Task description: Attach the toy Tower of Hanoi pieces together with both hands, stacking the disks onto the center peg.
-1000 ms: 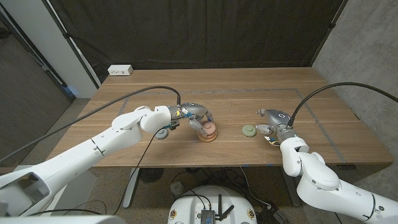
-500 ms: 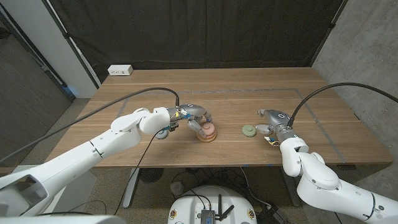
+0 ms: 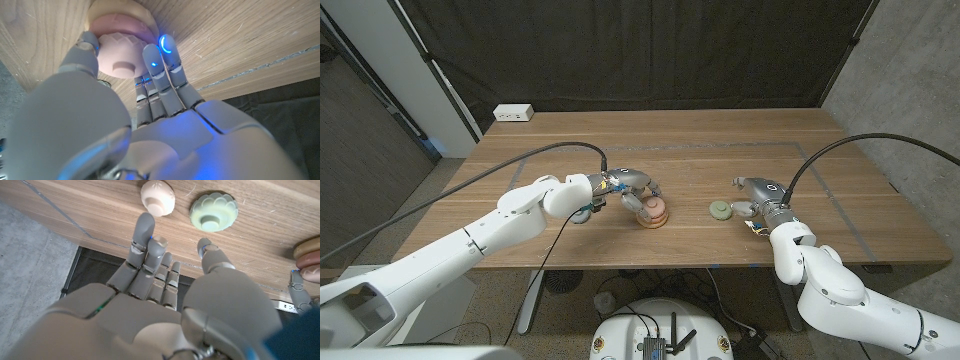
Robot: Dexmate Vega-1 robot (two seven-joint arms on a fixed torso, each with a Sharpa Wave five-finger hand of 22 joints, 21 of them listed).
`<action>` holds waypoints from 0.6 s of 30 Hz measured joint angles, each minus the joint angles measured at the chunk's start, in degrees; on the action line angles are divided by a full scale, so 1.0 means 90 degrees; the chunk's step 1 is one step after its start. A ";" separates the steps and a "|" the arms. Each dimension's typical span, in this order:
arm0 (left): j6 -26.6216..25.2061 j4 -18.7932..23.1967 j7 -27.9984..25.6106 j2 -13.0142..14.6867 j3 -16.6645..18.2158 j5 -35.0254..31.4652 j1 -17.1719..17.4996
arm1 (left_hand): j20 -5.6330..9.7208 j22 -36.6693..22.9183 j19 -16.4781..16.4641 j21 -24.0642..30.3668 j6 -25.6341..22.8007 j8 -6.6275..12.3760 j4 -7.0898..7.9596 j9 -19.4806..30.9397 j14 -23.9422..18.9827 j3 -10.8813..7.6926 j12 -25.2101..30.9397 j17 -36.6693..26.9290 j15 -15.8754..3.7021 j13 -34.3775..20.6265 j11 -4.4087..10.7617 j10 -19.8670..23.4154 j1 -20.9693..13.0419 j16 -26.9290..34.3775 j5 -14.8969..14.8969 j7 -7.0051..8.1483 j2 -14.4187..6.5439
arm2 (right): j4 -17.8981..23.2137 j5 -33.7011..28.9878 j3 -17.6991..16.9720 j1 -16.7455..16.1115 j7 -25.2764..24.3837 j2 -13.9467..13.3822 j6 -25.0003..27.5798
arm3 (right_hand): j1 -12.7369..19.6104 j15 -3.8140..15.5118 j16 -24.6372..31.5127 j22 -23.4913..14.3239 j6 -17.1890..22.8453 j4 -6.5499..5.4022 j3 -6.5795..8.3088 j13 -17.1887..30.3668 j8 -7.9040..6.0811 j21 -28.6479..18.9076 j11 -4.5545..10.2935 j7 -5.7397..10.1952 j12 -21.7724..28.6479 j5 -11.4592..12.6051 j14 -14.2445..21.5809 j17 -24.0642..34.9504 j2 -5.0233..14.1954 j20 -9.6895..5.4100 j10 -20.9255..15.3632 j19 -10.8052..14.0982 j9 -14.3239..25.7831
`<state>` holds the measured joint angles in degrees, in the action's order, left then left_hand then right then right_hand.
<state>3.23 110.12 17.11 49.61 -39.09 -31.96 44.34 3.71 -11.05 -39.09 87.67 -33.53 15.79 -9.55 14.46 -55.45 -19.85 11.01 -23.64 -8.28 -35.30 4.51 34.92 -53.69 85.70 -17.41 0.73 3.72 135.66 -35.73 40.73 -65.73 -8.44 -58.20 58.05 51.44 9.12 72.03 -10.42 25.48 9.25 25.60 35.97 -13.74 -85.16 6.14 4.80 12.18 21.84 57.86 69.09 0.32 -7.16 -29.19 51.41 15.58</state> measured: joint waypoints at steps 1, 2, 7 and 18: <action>-0.0019 0.0008 0.0000 0.0004 -0.0002 -0.0034 0.0001 | 0.0009 0.0000 0.0041 0.0000 0.0058 -0.0032 0.0000 -0.0002 0.0025 0.0000 -0.0024 0.0000 0.0024 -0.0002 0.0033 -0.0033 0.0000 -0.0014 0.0000 0.0007 0.0000 | 0.0002 0.0000 0.0001 0.0000 0.0000 -0.0001 0.0002 | 0.0000 0.0000 0.0000 0.0000 0.0000 0.0000 0.0000 0.0000 0.0000 0.0000 0.0000 0.0000 0.0000 0.0000 0.0000 0.0000 0.0000 0.0000 0.0000 0.0000 0.0000; -0.0034 0.0028 0.0002 0.0012 -0.0006 -0.0064 0.0004 | -0.0002 0.0000 0.0067 0.0000 0.0138 -0.0060 0.0000 -0.0002 0.0023 0.0000 -0.0049 0.0000 0.0023 -0.0004 0.0073 -0.0072 0.0001 -0.0015 0.0000 -0.0008 -0.0001 | 0.0009 0.0000 0.0002 0.0000 0.0000 -0.0005 0.0007 | 0.0000 0.0000 0.0000 0.0000 0.0000 0.0000 0.0000 0.0000 0.0000 0.0000 0.0000 0.0000 0.0000 0.0000 0.0000 0.0000 0.0000 0.0000 0.0000 0.0000 0.0000; -0.0095 0.0109 0.0016 0.0040 -0.0014 -0.0190 0.0022 | -0.0001 0.0000 0.0137 -0.0051 0.0481 -0.0214 0.0038 -0.0007 0.0147 0.0019 -0.0077 0.0026 0.0056 -0.0036 0.0225 -0.0225 0.0014 -0.0063 0.0000 -0.0062 -0.0017 | 0.0031 0.0000 0.0006 -0.0002 -0.0004 -0.0023 0.0018 | 0.0000 0.0000 0.0000 0.0000 0.0000 0.0027 0.0027 0.0000 0.0000 0.0000 0.0000 0.0000 0.0000 0.0000 0.0000 0.0000 0.0000 0.0000 0.0000 0.0000 0.0000; -0.0258 0.0291 0.0020 0.0112 0.0016 -0.0435 0.0087 | -0.0016 0.0000 0.0308 -0.0095 0.1237 -0.0480 0.0059 -0.0040 0.0375 0.0099 -0.0073 0.0037 0.0122 -0.0124 0.0122 -0.0895 0.0076 -0.0117 -0.0019 -0.0208 -0.0087 | 0.0064 0.0000 0.0036 0.0009 -0.0011 -0.0041 0.0030 | 0.0000 0.0000 0.0000 0.0000 0.0048 0.0027 0.0027 0.0000 0.0000 0.0000 0.0000 0.0001 0.0000 0.0000 0.0000 0.0000 0.0000 0.0000 0.0000 0.0000 -0.0001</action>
<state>0.90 112.74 17.29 50.63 -38.95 -35.88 45.12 3.56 -11.05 -36.32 86.82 -22.40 11.47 -9.02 14.09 -52.08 -18.96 10.35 -23.30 -7.19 -36.41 5.60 26.86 -53.00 84.65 -17.58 -1.14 2.94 136.24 -35.72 41.05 -65.64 -8.54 -58.57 58.32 51.44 9.12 72.03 -10.42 25.91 9.49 25.85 35.97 -13.74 -85.16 6.14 4.81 12.18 21.84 57.86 69.08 0.31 -7.16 -29.18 51.41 15.58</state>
